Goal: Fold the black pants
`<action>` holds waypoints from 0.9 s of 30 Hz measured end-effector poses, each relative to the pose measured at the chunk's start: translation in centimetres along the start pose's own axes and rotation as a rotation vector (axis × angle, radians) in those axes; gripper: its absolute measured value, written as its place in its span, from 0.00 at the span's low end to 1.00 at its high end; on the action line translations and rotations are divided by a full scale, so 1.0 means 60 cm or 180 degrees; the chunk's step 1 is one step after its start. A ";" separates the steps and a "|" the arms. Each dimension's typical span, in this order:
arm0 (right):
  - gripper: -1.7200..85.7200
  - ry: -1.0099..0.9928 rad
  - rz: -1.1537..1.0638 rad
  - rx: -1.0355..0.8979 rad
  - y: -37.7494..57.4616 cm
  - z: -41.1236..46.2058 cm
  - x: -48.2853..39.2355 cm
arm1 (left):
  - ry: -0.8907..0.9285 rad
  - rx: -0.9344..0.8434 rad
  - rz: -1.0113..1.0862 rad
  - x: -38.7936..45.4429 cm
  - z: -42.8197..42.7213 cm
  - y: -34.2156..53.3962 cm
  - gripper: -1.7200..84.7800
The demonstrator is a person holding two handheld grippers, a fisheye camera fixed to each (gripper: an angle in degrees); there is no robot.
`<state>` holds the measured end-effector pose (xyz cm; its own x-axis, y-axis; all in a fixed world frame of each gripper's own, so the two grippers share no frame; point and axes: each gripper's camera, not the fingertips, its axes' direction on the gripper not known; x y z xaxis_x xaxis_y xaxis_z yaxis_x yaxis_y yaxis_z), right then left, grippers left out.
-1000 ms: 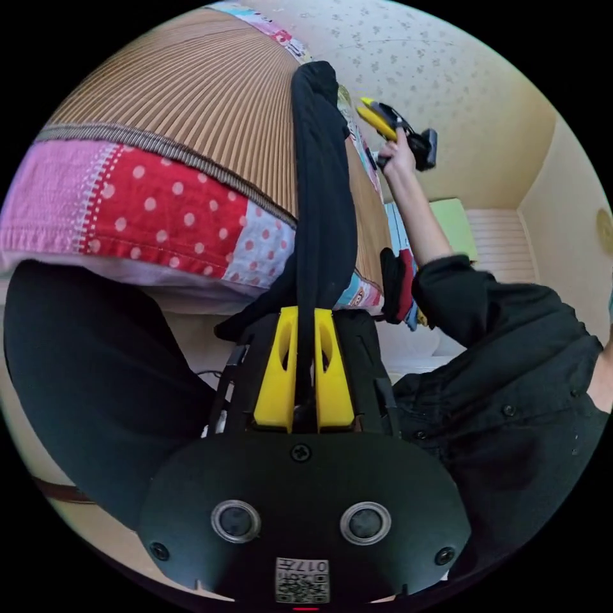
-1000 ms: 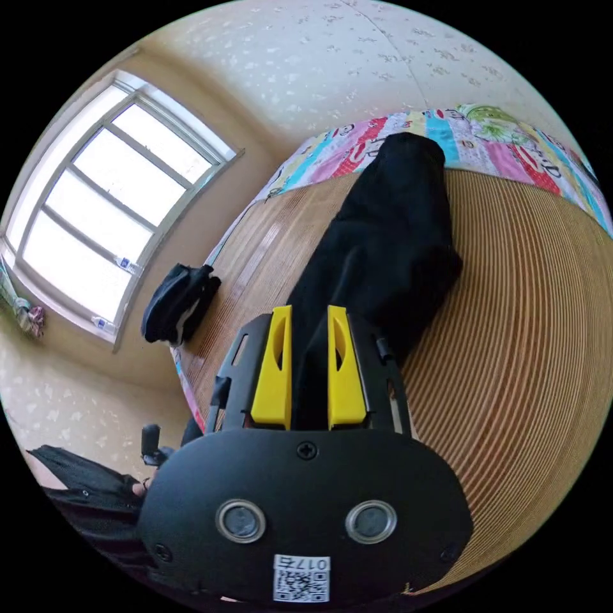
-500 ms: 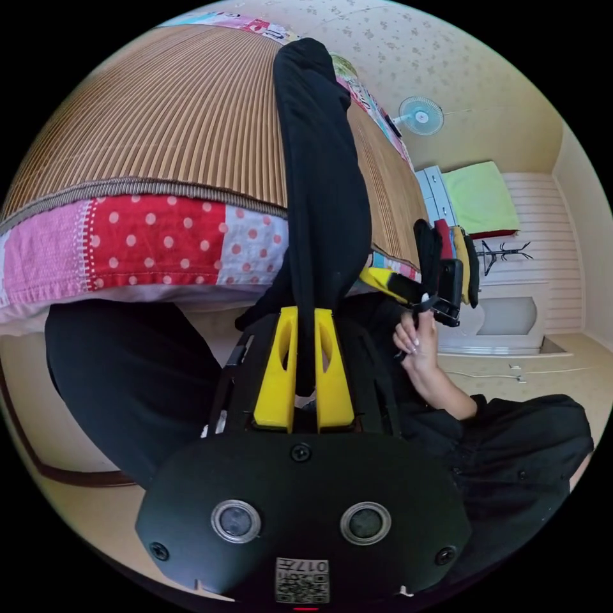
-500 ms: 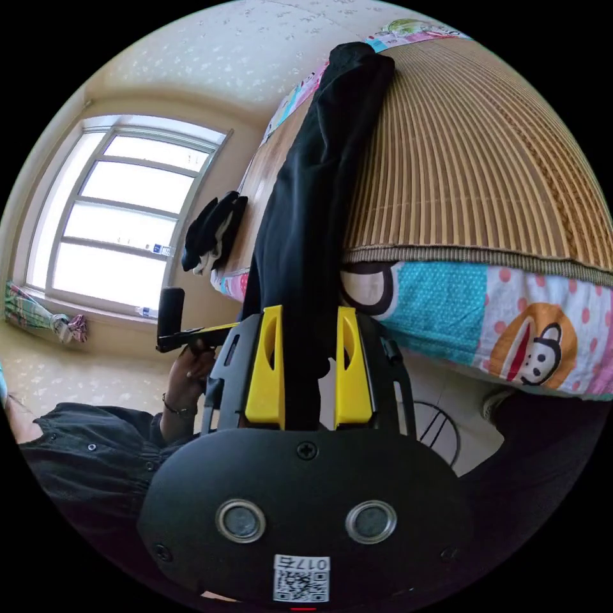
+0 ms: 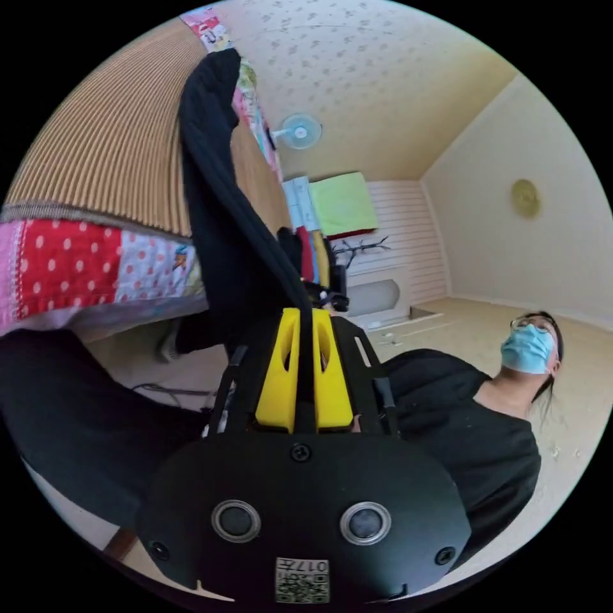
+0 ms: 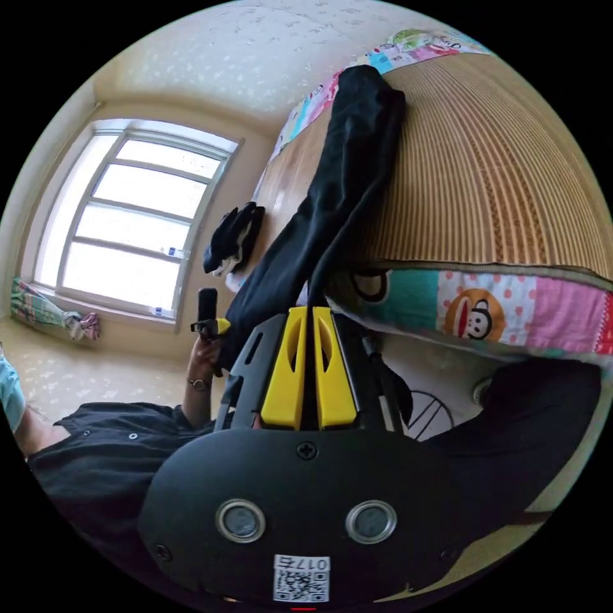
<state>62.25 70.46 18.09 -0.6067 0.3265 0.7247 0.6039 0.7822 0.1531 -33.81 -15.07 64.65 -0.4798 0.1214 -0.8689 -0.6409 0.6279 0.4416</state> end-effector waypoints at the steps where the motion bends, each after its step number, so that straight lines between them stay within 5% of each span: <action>1: 0.06 0.0312 0.0052 -0.0014 0.005 -0.006 0.010 | -0.0281 -0.0180 -0.0309 -0.029 0.010 0.010 0.06; 3: 0.08 0.0682 0.0270 -0.0066 0.009 -0.008 0.042 | -0.0696 -0.0321 -0.0661 -0.064 0.030 0.028 0.06; 6: 0.12 0.0266 0.0398 0.0156 0.020 -0.034 0.083 | -0.0085 -0.0105 -0.0614 -0.070 0.057 0.048 0.06; 10: 0.19 -0.0630 0.0253 0.0030 0.007 -0.032 0.112 | 0.1130 0.0410 -0.0528 -0.072 0.080 0.062 0.06; 13: 0.21 -0.1456 0.0330 -0.0074 -0.011 -0.006 0.145 | 0.1428 0.0477 -0.0504 -0.065 0.104 0.061 0.06; 17: 0.08 -0.2923 0.0297 0.0083 -0.031 0.014 0.185 | 0.1541 0.0449 -0.0508 -0.050 0.129 0.057 0.06; 19: 0.07 -0.3130 0.0261 0.0251 -0.033 -0.008 0.175 | 0.1518 0.0435 -0.0461 -0.036 0.135 0.059 0.06; 21: 0.06 -0.2910 0.0120 0.0267 -0.034 -0.044 0.139 | 0.1216 0.0347 -0.0325 -0.013 0.139 0.064 0.06; 27: 0.07 -0.0348 -0.0188 -0.0279 -0.003 -0.059 0.051 | -0.0980 -0.0371 -0.0846 -0.036 0.216 0.105 0.08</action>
<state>62.09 69.46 22.64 -0.6923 0.3409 0.6360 0.6054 0.7540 0.2548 -29.06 -1.41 66.39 -0.0986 0.2021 -0.9744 -0.7901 0.5794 0.2002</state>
